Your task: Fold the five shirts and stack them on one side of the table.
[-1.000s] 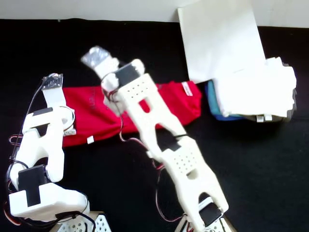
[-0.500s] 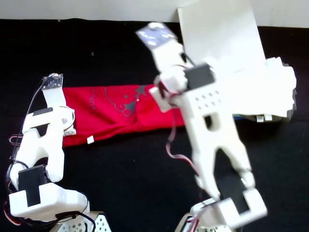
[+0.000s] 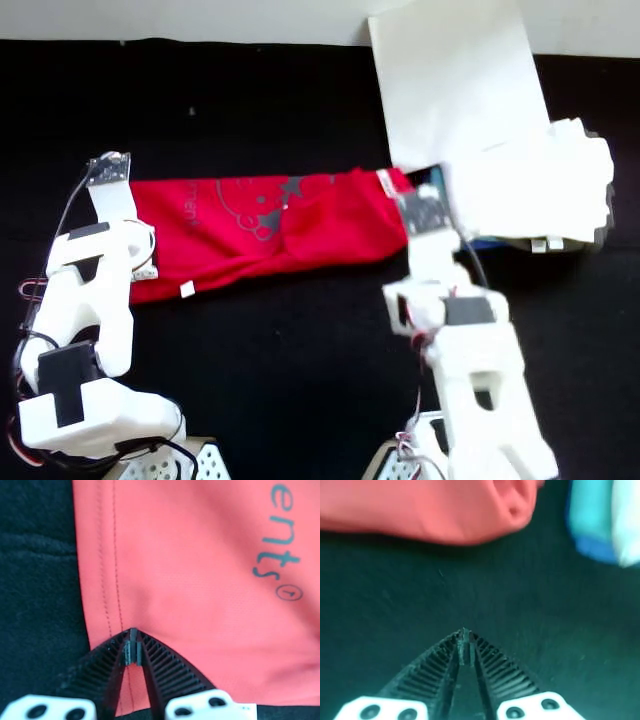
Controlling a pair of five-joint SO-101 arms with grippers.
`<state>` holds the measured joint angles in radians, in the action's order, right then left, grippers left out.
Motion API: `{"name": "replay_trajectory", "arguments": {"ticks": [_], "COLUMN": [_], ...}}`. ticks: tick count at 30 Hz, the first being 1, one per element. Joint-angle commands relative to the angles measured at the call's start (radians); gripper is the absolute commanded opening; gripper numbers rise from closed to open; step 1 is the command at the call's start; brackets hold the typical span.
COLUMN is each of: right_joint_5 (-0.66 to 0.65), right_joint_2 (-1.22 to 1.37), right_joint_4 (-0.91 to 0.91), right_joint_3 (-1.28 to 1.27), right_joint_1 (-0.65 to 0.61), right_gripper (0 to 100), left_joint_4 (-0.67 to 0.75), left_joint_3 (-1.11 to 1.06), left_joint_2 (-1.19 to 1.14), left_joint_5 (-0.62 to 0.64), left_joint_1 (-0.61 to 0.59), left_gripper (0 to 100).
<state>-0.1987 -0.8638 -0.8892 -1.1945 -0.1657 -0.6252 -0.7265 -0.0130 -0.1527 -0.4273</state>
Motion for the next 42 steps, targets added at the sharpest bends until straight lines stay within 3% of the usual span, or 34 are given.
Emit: {"name": "replay_trajectory", "arguments": {"ticks": [1,7,14,19,24,26,29,42], "right_joint_5": [0.008,0.008,0.009,0.009,0.009,0.009,0.009,0.009], "right_joint_2": [-0.117,-0.294,-0.463,-0.483,-0.483,-0.483,-0.483,-0.483], "right_joint_4": [0.128,0.257,0.234,0.228,0.228,0.228,0.228,0.228], "right_joint_3": [-0.182,-0.470,-0.529,-0.538,-0.538,-0.538,-0.538,-0.539], "right_joint_1": [0.048,0.053,0.058,0.058,0.058,0.058,0.058,0.058], "right_gripper": [0.8,0.8,0.8,0.8,0.8,0.8,0.8,0.8], "left_joint_4": [0.025,0.021,0.006,-0.348,-0.614,-0.621,-0.629,-0.624], "left_joint_3": [0.002,0.001,0.012,0.205,0.507,0.591,0.679,0.943], "left_joint_2": [-0.001,-0.001,0.013,0.127,0.182,0.134,0.001,-0.433], "left_joint_5": [0.006,0.006,0.009,0.011,0.011,0.009,0.009,0.005], "left_joint_1": [-0.007,-0.007,-0.013,-0.012,-0.071,-0.119,-0.145,-0.059], "left_gripper": [1,1,1,3,23,27,25,25]}}
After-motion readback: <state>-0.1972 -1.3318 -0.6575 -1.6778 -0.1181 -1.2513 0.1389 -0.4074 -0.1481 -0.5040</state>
